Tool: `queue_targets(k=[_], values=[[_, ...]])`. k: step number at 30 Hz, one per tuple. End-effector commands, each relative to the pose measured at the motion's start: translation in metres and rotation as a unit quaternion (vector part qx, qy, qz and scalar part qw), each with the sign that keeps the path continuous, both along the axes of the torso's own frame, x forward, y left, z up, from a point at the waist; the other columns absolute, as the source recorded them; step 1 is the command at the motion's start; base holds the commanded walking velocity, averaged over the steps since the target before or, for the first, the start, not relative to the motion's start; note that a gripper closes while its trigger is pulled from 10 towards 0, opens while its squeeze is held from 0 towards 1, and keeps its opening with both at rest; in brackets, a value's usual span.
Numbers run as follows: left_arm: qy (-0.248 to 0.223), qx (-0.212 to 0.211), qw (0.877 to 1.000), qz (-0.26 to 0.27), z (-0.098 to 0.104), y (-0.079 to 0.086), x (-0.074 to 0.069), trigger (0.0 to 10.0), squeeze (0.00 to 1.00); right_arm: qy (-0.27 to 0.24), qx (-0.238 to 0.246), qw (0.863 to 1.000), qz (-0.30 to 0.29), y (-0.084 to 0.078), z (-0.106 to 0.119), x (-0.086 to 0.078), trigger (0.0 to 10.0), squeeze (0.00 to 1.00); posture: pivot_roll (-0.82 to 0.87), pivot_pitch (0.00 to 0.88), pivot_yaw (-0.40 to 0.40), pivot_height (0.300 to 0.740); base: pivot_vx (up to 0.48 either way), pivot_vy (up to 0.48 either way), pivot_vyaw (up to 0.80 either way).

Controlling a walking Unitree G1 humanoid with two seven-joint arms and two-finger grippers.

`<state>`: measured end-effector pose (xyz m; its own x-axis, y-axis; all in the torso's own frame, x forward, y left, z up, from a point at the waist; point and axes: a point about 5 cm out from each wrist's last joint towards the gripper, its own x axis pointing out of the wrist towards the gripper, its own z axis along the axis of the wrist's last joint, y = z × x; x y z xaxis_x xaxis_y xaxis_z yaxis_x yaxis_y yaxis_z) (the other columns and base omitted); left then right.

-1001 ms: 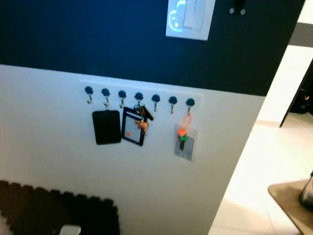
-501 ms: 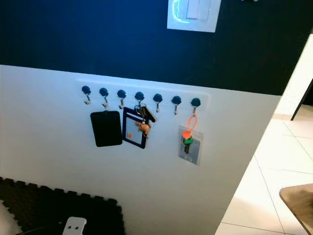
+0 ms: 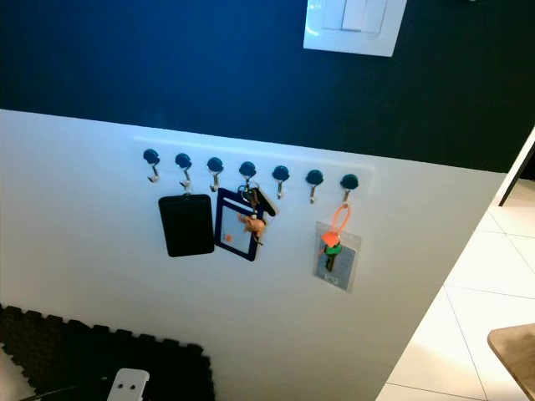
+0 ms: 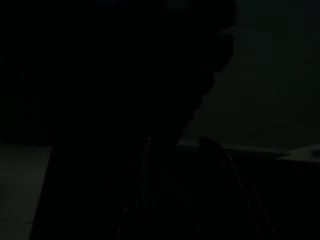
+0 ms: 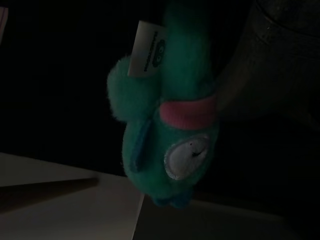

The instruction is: Hang keys on a hook

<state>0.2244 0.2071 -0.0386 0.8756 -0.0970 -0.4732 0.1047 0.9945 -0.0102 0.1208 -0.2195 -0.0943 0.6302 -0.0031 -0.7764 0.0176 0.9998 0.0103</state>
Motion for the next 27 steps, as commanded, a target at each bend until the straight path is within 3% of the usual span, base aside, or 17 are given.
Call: queue_targets(k=[1,27], values=[[0.016,-0.001,1.0,-0.01,-0.0055,-0.0037,-0.0062,10.0,0.0,0.008,-0.004,1.0,-0.003,-0.003,-0.0008,-0.0034,10.0,0.0,0.04,0.059,-0.035,0.74,0.0,0.251,0.0],[0.006,-0.011,1.0,-0.028,-0.0027,-0.0081,-0.0026,10.0,0.0,0.007,-0.003,1.0,-0.006,-0.0033,-0.0002,-0.0004,10.0,0.0,0.04,0.06,-0.033,0.74,0.0,0.305,0.0]])
